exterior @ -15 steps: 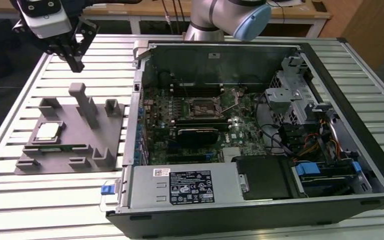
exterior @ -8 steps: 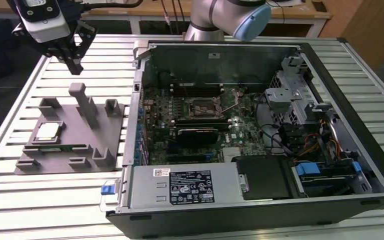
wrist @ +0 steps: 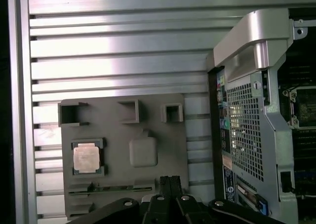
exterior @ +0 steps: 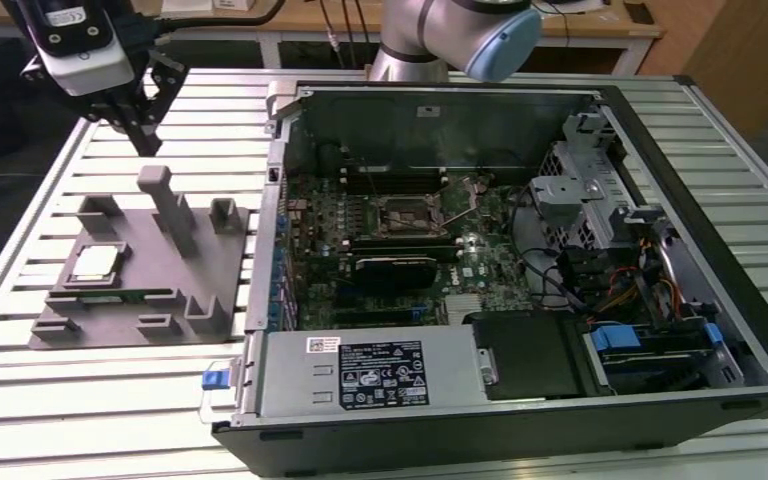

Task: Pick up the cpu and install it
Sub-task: 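Reach for the cpu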

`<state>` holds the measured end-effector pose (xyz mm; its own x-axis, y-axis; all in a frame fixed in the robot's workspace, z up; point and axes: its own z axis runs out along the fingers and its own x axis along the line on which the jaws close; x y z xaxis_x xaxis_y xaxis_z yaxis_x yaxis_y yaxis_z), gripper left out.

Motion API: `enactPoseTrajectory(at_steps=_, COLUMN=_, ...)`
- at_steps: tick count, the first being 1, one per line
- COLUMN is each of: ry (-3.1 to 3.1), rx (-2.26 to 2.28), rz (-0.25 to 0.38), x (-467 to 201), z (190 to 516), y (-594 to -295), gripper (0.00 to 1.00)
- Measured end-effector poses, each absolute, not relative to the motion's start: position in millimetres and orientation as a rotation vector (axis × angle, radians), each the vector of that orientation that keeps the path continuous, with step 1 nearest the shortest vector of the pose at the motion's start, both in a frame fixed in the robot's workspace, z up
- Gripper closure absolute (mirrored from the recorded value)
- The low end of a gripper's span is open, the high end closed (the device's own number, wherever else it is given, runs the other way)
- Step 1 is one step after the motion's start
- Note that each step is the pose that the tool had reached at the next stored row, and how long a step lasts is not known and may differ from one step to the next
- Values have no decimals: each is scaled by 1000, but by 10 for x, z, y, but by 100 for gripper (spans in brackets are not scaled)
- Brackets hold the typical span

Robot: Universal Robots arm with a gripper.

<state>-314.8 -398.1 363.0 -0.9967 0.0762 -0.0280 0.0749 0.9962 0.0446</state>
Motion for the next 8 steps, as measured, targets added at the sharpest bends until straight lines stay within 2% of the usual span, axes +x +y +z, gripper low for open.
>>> enactPoseTrajectory(at_steps=8, ry=3109, rx=118, rz=68, x=-3244, z=3563, y=-3970, gripper=89)
